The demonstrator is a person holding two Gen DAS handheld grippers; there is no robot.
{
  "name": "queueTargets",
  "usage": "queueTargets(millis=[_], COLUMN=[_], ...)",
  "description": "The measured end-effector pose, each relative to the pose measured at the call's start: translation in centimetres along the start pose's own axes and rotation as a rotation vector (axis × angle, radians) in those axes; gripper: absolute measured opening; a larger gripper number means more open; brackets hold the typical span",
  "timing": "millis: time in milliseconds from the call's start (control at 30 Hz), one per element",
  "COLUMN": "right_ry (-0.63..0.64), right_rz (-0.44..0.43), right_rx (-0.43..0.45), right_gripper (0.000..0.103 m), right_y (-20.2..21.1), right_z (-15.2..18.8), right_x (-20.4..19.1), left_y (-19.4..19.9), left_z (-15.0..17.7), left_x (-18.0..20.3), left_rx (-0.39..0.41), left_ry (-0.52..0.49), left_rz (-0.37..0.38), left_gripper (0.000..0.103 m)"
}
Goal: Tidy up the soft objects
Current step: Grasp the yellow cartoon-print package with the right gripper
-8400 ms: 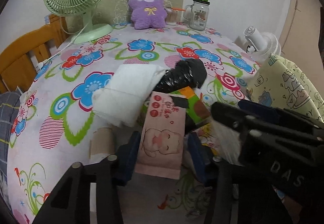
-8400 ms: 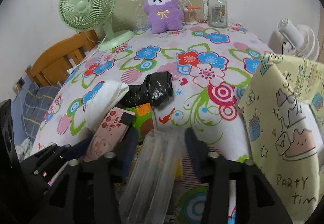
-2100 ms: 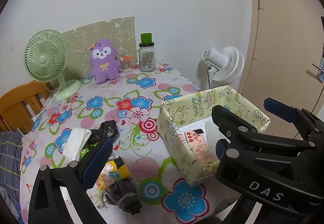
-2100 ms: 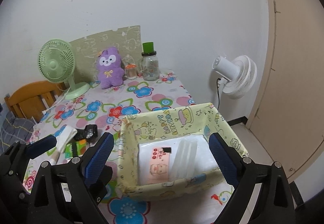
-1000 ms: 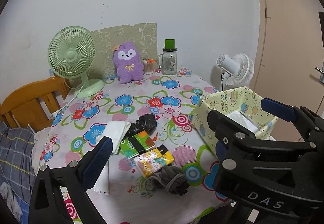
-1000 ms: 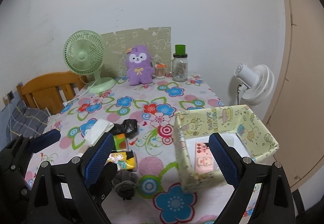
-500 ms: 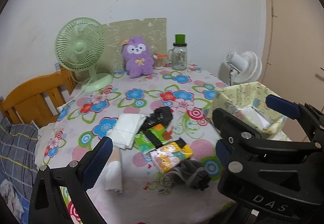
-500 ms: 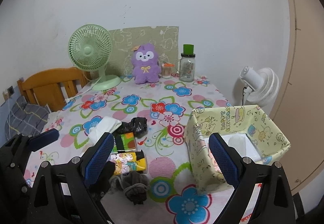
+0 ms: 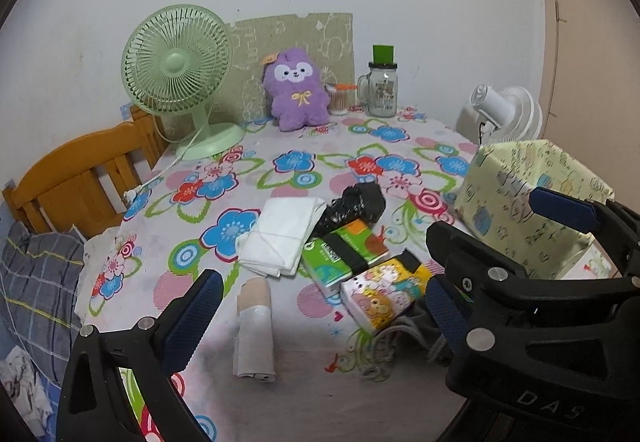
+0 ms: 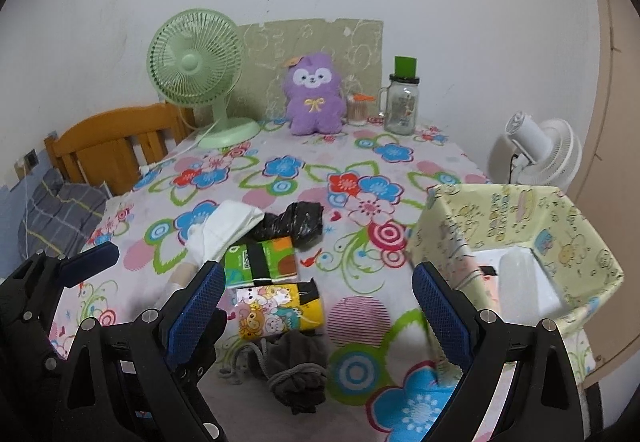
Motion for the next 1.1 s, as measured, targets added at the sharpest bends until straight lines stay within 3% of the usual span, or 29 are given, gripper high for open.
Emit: queueTargets(millis=[300,967,1100], right_ry=[0.03,0.043,0.035], right_rz=[-0.014,-0.016,-0.03], right_rx=[-0.06,-0.235,-0.28], right_gripper=[0.096,0.096,0.09], right_y=[-2.9,-9.3,-10.6], right_z=[0.4,1.8,2.4], right_x=[-1.6,-2.9,-3.2], left_y=[-2.7,-7.8,-8.5], left_z=[1.2,3.2,3.5], left_x=[-1.5,-3.4,-3.3], left_rx=[-0.065,-0.2,-0.219], left_ry=[-0.001,0.054,0.049], left_rz=[-0.014,0.027,0.033], left_gripper=[0.098,0.091,0.091])
Point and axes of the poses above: each gripper's, at about its wrist camera, not at the fingertips, and y roughly against the way its jaws point, x to its right, z to its underside, the point moved 10 cm from there along -y, roughly the way its jaws point, and after that the axes turned 15 degrees about -x, right-handed, at the moved point
